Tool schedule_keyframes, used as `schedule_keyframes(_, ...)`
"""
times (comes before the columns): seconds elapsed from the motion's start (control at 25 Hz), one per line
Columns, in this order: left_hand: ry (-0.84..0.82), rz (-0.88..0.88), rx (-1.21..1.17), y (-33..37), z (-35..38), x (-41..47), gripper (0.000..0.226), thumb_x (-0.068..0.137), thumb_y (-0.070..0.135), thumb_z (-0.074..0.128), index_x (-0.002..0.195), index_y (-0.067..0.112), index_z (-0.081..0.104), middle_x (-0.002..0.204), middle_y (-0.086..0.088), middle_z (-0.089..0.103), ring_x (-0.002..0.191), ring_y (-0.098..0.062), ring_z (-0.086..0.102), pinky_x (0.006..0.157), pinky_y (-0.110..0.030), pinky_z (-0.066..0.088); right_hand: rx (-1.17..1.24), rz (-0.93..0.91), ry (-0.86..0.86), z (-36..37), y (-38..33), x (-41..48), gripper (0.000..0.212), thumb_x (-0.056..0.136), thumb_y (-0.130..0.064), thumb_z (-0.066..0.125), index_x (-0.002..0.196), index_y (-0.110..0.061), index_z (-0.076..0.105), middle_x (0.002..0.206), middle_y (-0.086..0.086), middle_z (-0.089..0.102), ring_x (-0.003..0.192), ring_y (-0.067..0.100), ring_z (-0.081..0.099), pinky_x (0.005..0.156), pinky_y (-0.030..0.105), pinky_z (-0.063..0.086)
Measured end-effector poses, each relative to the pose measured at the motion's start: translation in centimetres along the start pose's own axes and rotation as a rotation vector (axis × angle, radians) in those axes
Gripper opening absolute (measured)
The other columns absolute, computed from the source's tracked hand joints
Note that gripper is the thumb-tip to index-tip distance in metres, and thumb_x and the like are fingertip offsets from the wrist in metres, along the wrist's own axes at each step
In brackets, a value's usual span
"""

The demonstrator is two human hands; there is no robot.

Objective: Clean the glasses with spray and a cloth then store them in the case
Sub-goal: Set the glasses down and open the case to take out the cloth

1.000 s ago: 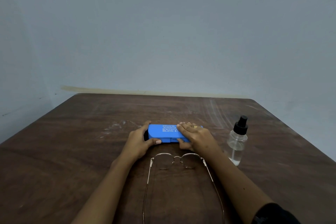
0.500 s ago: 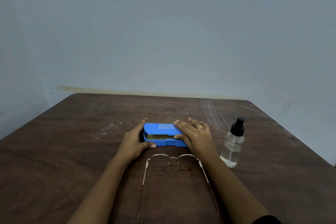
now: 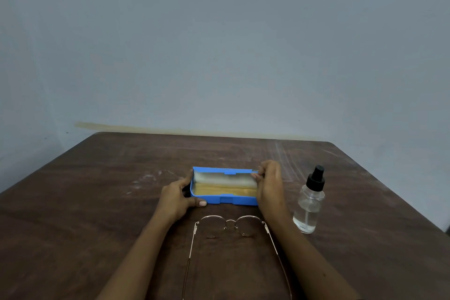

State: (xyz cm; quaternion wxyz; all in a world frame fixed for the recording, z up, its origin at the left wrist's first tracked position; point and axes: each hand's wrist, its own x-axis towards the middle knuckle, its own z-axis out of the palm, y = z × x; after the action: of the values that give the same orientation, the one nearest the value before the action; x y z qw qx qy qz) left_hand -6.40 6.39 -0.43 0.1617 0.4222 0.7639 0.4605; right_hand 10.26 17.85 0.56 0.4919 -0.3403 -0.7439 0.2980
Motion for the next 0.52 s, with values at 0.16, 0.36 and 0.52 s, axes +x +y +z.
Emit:
schedule_keyframes(0.16, -0.001, -0.006, 0.005, 0.0, -0.1, 0.1, 0.082, 0.058, 0.008, 0.083, 0.131, 0.016, 0.047, 0.131, -0.011, 0.057, 0.120, -0.020, 0.052, 0.092, -0.020, 0.039, -0.068, -0.106, 0.137, 0.2, 0.5, 0.8, 0.004, 0.086, 0.005, 0.054, 0.082, 0.004, 0.055, 0.088, 0.014, 0.048, 0.072, 0.020, 0.049, 0.067, 0.015, 0.037)
schedule_keyframes(0.36, -0.007, -0.009, 0.051, 0.2, -0.2, 0.2, 0.084, 0.061, 0.011, 0.081, 0.134, 0.022, 0.042, 0.137, -0.010, 0.050, 0.125, -0.021, 0.047, 0.102, -0.028, 0.037, -0.072, -0.027, 0.143, 0.1, 1.4, 1.2, 0.016, 0.090, -0.002, 0.051, 0.100, 0.005, 0.061, 0.100, 0.020, 0.061, 0.084, 0.019, 0.055, 0.071, 0.018, 0.039)
schedule_keyframes(0.52, -0.018, -0.018, 0.071, 0.2, -0.1, 0.1, 0.085, 0.062, 0.011, 0.080, 0.135, 0.023, 0.039, 0.140, -0.011, 0.047, 0.126, -0.023, 0.046, 0.105, -0.034, 0.036, -0.069, 0.041, 0.061, -0.1, 1.5, 1.2, 0.024, 0.091, -0.002, 0.049, 0.112, 0.004, 0.059, 0.115, 0.021, 0.060, 0.103, 0.031, 0.059, 0.089, 0.036, 0.047)
